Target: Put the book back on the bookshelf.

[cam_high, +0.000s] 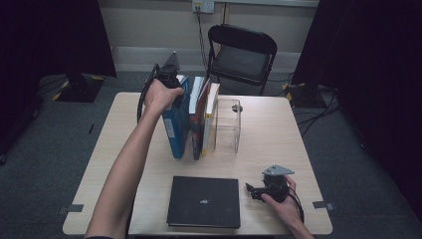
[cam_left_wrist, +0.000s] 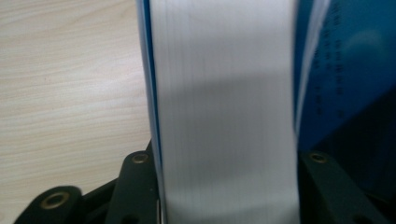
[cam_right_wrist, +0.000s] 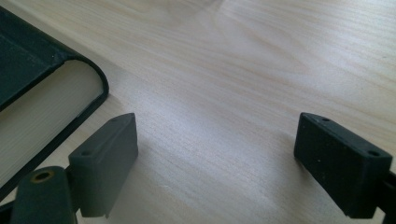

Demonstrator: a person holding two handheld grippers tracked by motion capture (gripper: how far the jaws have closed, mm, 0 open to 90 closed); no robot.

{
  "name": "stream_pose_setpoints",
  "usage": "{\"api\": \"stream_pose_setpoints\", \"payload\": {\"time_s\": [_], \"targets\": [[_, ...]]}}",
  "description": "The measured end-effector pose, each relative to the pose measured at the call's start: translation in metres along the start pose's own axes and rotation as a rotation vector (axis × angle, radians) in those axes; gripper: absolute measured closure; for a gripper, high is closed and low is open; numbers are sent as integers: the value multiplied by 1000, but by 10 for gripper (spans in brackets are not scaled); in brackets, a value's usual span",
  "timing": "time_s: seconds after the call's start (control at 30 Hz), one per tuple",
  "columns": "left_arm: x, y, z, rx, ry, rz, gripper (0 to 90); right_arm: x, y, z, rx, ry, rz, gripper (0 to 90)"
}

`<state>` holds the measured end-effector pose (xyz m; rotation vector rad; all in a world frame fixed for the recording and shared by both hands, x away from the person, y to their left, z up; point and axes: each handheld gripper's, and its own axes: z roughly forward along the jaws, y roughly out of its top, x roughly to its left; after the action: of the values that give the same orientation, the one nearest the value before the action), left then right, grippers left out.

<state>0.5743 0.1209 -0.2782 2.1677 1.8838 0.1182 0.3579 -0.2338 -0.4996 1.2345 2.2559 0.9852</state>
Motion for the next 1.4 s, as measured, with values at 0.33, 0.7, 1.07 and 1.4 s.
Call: {"api": "stream_pose_setpoints", "payload": {"time_s": [0.33, 0.7, 1.07, 1.4], "targets": [[0, 0, -6, -7, 2, 29, 438, 0, 0, 0, -1, 1, 0, 134], [-2, 1, 4, 13, 8, 29, 607, 0, 0, 0, 0, 2, 0, 134], [-16, 3, 3, 27, 9, 30, 616, 0, 0, 0, -1, 3, -1, 133], [-14, 6, -5, 14, -8, 27, 616, 0, 0, 0, -1, 3, -1, 134]]}}
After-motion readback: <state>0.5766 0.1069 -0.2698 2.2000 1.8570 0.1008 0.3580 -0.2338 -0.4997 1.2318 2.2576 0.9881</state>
